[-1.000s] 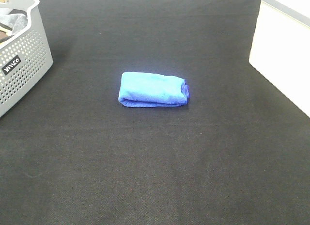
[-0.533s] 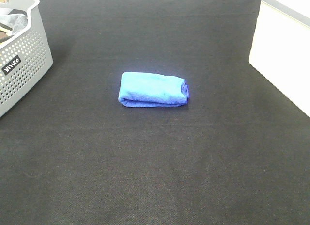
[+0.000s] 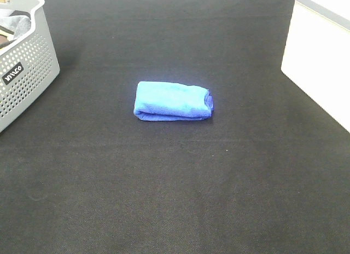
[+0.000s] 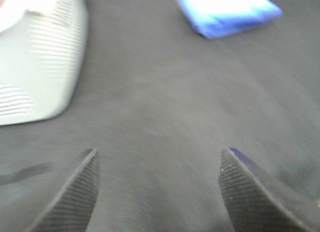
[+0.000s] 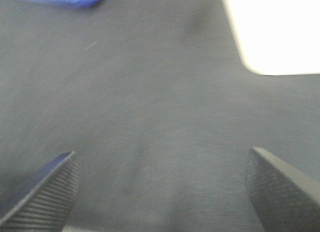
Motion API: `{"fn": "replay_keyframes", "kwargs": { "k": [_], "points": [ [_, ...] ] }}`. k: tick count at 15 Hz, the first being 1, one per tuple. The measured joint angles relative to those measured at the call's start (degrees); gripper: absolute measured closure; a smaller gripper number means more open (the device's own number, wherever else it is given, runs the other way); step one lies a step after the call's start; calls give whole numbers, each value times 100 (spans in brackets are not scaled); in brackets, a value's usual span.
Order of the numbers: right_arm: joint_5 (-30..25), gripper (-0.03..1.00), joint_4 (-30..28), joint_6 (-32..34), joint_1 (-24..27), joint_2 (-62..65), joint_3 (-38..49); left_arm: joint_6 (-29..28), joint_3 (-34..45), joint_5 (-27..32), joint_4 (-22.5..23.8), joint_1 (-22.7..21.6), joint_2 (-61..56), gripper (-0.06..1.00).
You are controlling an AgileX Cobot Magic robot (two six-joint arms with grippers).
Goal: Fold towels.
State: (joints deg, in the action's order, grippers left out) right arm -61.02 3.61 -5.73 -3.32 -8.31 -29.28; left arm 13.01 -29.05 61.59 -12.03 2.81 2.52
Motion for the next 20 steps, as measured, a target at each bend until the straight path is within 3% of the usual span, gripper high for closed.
{"fn": "replay_keyframes", "kwargs": {
  "k": [5,20],
  "points": [
    [6,12,6,0,189,825,0,0,0,-23,-6,-126,-275,29],
    [6,12,46,0,189,854,0,0,0,-23,-6,-126,-275,29]
  ]
}}
